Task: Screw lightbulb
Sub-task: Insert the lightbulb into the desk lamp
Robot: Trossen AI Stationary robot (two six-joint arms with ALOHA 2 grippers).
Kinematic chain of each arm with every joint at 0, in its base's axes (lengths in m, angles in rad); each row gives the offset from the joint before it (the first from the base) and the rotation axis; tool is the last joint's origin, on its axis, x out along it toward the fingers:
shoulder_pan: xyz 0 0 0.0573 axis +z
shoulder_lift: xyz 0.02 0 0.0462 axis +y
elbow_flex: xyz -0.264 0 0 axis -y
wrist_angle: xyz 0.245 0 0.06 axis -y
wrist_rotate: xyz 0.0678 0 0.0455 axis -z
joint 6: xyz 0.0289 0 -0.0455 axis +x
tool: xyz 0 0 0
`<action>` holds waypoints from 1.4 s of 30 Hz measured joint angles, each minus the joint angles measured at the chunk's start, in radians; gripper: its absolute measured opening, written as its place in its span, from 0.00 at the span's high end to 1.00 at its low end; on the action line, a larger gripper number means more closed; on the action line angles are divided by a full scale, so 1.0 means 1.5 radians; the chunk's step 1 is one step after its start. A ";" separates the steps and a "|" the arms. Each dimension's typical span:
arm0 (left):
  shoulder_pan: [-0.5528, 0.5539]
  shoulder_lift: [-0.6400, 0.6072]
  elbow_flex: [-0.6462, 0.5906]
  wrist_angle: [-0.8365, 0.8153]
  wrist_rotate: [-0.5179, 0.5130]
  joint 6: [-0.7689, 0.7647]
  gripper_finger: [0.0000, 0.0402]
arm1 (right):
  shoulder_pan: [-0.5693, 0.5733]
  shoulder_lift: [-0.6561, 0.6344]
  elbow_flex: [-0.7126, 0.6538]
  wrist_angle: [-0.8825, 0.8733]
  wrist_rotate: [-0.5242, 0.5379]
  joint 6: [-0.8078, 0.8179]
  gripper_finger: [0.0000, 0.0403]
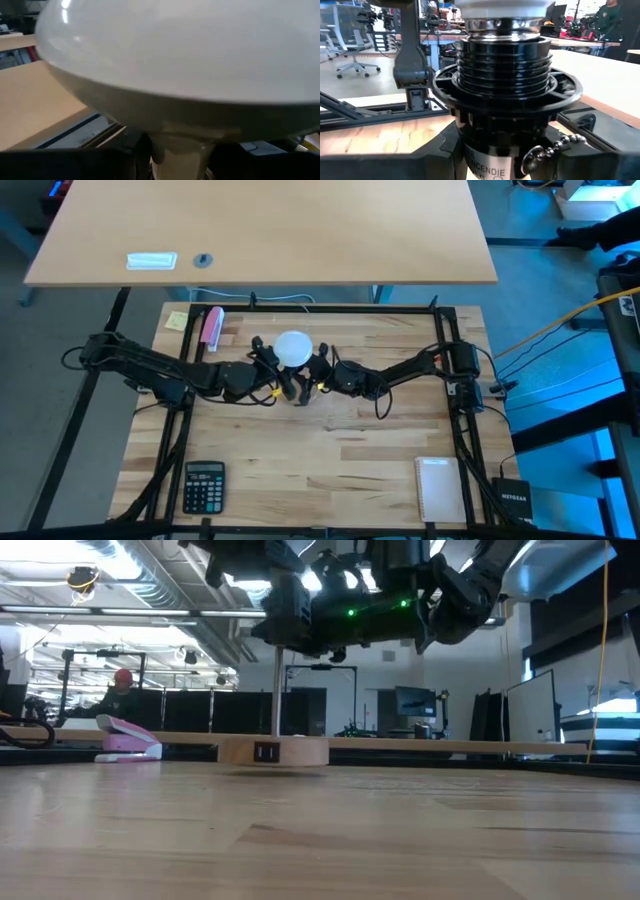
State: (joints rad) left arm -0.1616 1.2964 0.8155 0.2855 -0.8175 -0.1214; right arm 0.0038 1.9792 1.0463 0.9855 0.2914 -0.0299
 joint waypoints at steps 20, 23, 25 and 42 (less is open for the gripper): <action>-0.033 -0.046 0.001 0.001 0.140 0.031 0.65 | 0.002 -0.065 0.000 -0.043 -0.255 0.069 0.64; -0.034 -0.046 0.000 -0.001 0.163 0.036 0.65 | 0.005 -0.065 0.000 -0.049 -0.294 0.073 0.64; -0.034 -0.046 0.000 0.000 0.187 0.040 0.65 | 0.009 -0.065 0.000 -0.048 -0.314 0.076 0.64; 0.007 -0.046 0.000 0.013 0.544 0.100 0.65 | 0.019 -0.065 0.017 -0.045 -0.586 0.108 0.64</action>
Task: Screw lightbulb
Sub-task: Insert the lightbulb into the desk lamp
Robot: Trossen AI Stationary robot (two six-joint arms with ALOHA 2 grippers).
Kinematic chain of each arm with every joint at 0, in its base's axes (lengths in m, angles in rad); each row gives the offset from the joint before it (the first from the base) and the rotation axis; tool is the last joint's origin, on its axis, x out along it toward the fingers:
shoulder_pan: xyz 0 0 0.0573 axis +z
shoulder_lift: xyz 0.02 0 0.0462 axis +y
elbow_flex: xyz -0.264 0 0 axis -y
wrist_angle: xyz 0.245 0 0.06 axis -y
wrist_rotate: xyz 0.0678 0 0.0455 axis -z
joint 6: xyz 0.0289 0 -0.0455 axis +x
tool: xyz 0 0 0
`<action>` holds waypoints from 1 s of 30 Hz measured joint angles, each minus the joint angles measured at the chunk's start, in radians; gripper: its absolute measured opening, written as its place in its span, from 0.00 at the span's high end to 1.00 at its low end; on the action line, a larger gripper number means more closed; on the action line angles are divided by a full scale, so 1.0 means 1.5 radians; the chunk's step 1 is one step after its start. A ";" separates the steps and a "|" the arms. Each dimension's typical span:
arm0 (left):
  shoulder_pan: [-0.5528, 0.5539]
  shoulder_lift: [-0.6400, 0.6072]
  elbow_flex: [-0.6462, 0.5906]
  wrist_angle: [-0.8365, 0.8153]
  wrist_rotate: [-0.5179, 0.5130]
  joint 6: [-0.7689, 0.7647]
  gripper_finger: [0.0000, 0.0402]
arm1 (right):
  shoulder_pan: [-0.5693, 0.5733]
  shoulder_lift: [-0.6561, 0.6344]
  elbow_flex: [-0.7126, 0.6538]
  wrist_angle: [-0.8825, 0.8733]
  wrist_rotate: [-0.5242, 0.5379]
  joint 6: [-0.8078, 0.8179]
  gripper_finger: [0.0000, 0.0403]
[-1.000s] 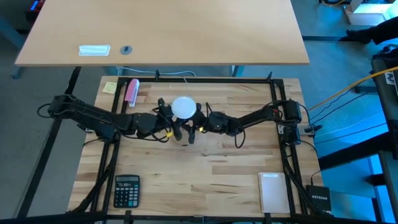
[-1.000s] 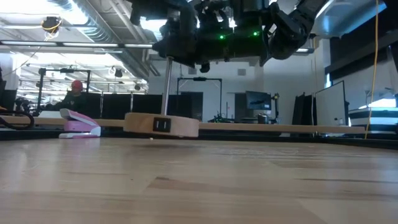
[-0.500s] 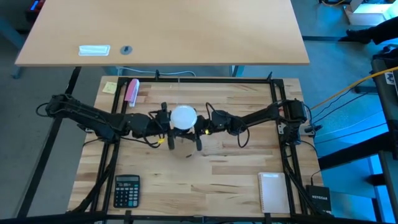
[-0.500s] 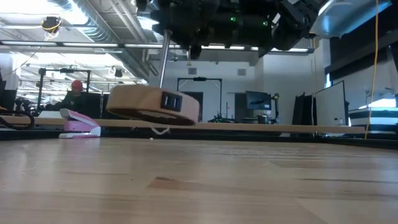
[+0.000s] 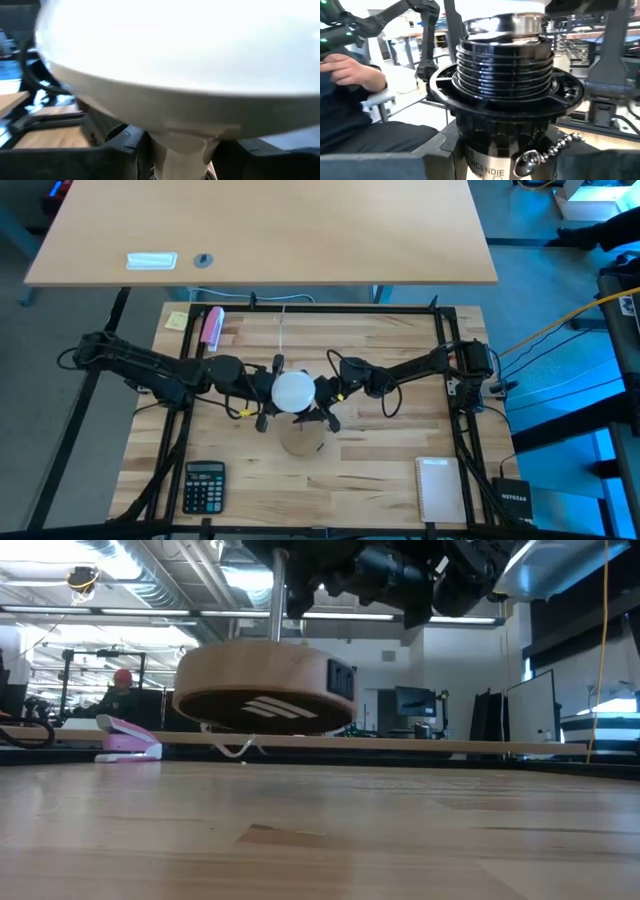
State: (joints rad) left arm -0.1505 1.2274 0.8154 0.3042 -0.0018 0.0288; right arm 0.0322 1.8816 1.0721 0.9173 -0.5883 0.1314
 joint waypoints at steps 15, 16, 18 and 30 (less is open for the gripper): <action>0.045 0.002 -0.002 -0.048 0.131 -0.002 0.65 | 0.018 0.000 0.062 -0.194 0.053 -0.091 0.64; 0.045 0.002 -0.002 -0.047 0.147 0.002 0.65 | 0.018 0.000 0.062 -0.195 0.045 -0.091 0.64; 0.045 0.002 -0.001 -0.045 0.171 0.011 0.65 | 0.018 0.000 0.062 -0.195 0.026 -0.090 0.64; 0.051 0.002 -0.004 -0.063 0.131 0.014 0.65 | 0.020 -0.008 0.064 -0.268 0.154 -0.159 0.64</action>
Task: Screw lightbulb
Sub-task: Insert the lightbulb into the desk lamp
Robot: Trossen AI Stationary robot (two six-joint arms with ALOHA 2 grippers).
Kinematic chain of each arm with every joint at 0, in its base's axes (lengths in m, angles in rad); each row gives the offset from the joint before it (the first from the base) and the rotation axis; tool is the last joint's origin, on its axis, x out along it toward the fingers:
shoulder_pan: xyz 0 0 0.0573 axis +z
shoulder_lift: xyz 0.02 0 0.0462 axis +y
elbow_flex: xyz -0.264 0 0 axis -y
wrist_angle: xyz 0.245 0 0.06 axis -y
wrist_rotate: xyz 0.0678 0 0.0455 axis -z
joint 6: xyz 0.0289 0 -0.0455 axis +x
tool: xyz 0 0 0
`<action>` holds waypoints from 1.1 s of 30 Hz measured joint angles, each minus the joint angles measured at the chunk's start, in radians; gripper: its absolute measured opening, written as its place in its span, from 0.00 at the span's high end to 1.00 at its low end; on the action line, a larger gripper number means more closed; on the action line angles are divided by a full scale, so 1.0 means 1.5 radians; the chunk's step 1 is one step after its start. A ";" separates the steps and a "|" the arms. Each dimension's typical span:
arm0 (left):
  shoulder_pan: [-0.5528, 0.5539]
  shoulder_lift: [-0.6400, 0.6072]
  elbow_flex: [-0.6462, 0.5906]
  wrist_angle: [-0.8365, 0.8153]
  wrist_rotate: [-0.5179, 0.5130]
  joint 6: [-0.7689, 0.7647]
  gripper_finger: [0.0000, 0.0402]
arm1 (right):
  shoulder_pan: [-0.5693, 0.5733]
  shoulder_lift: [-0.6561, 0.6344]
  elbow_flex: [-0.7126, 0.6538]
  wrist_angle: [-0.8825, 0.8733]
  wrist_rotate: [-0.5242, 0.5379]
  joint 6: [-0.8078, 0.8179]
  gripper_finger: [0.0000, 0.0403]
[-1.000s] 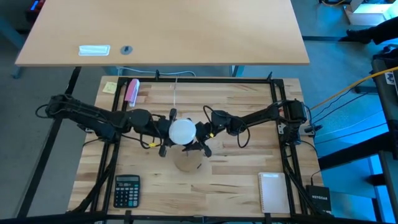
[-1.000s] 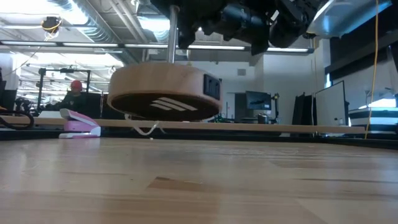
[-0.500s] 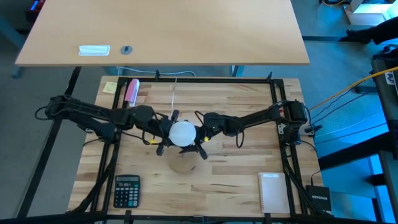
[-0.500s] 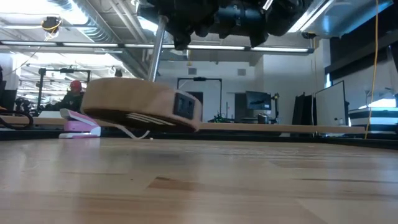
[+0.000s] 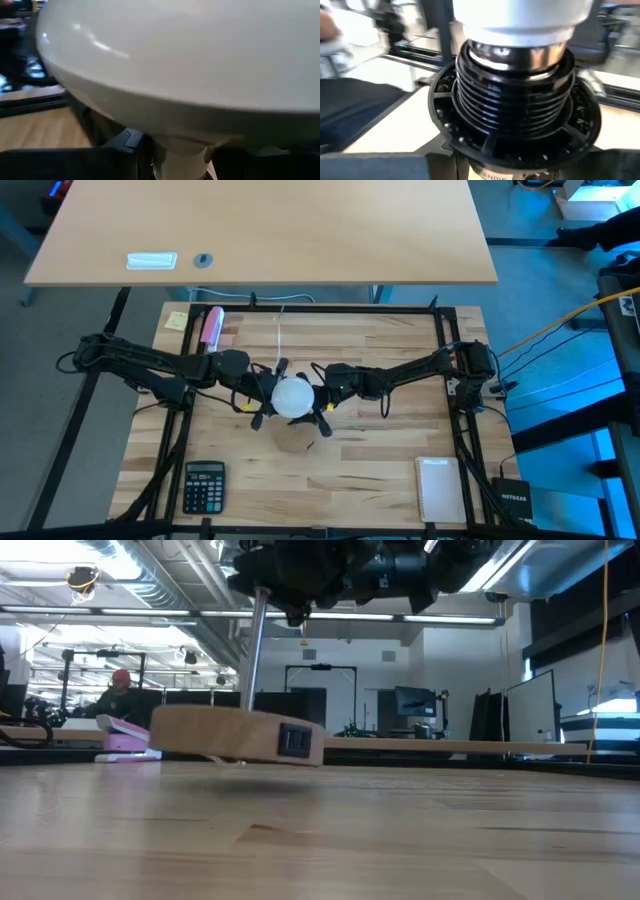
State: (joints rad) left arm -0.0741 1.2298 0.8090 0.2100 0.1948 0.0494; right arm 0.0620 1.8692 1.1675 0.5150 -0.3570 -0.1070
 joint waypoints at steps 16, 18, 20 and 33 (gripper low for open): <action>-0.009 -0.003 0.001 0.000 -0.075 -0.013 0.65 | 0.000 -0.016 -0.001 -0.024 0.106 -0.003 0.59; -0.008 0.001 0.001 -0.006 -0.086 -0.029 0.65 | -0.001 -0.015 0.002 -0.022 0.124 -0.005 0.45; -0.007 0.002 0.000 -0.016 -0.084 -0.031 0.65 | -0.003 -0.015 0.001 -0.029 0.133 -0.006 0.30; -0.006 0.002 0.002 -0.022 -0.137 -0.032 0.65 | -0.006 -0.077 0.000 -0.206 0.272 0.012 0.05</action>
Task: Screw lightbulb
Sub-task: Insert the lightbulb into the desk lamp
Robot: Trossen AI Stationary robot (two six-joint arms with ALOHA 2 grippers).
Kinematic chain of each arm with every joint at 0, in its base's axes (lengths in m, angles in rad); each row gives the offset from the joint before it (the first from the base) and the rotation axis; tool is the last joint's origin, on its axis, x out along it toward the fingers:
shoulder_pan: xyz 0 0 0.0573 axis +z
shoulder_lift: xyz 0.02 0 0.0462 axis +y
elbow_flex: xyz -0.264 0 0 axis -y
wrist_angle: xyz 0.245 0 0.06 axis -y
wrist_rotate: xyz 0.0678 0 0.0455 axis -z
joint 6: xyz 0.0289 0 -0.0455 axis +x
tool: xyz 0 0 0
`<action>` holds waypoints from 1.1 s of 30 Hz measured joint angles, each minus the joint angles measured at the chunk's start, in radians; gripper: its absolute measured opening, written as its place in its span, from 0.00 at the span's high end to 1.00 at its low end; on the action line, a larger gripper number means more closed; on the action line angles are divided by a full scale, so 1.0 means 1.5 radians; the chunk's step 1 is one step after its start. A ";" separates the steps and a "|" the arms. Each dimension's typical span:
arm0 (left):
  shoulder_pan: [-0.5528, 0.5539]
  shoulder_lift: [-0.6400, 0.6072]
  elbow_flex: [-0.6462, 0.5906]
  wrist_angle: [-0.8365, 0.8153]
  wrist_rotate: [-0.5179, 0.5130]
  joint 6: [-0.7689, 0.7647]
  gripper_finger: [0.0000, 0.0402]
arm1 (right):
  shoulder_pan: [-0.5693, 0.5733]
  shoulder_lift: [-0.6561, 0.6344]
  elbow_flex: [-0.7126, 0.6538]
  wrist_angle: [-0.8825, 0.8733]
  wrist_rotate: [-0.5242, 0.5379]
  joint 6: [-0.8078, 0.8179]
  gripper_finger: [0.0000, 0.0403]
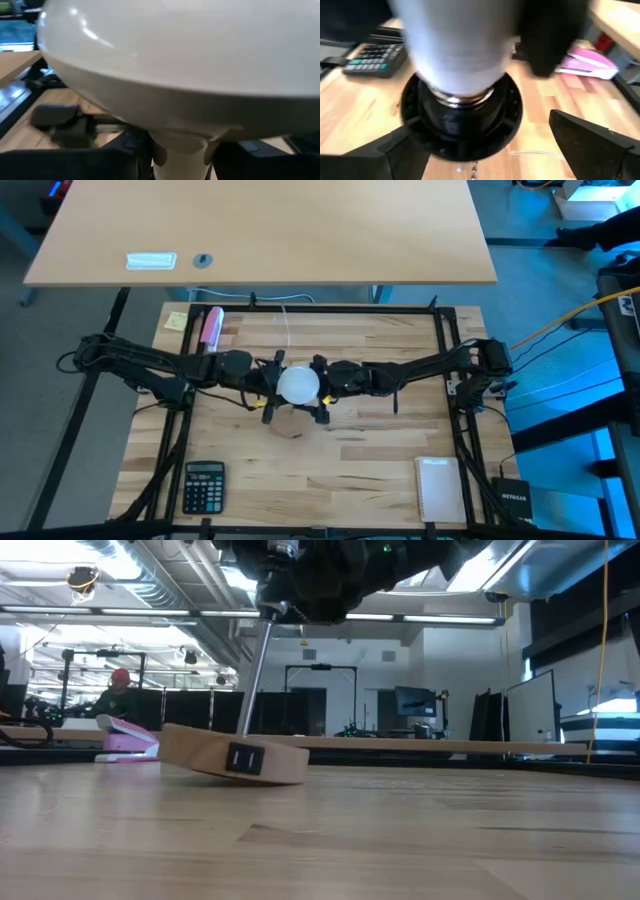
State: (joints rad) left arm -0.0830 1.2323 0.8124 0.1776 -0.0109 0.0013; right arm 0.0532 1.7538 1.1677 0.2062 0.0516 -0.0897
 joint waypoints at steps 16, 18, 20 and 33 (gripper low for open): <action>-0.020 -0.008 0.001 -0.029 -0.138 -0.085 0.66 | 0.000 0.011 -0.107 0.191 0.059 0.025 0.15; -0.026 -0.008 0.001 -0.030 -0.160 -0.100 0.66 | 0.000 0.020 -0.125 0.239 0.060 0.029 0.15; -0.035 -0.009 0.001 -0.033 -0.188 -0.118 0.66 | 0.000 0.027 -0.146 0.280 0.057 0.041 0.15; -0.060 -0.009 0.001 -0.060 -0.261 -0.140 0.66 | -0.001 0.162 -0.119 0.411 -0.054 0.074 0.16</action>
State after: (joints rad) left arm -0.1730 1.2190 0.8131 0.0882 -0.4021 -0.2082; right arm 0.0512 1.9968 0.9892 0.8233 -0.0300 0.0209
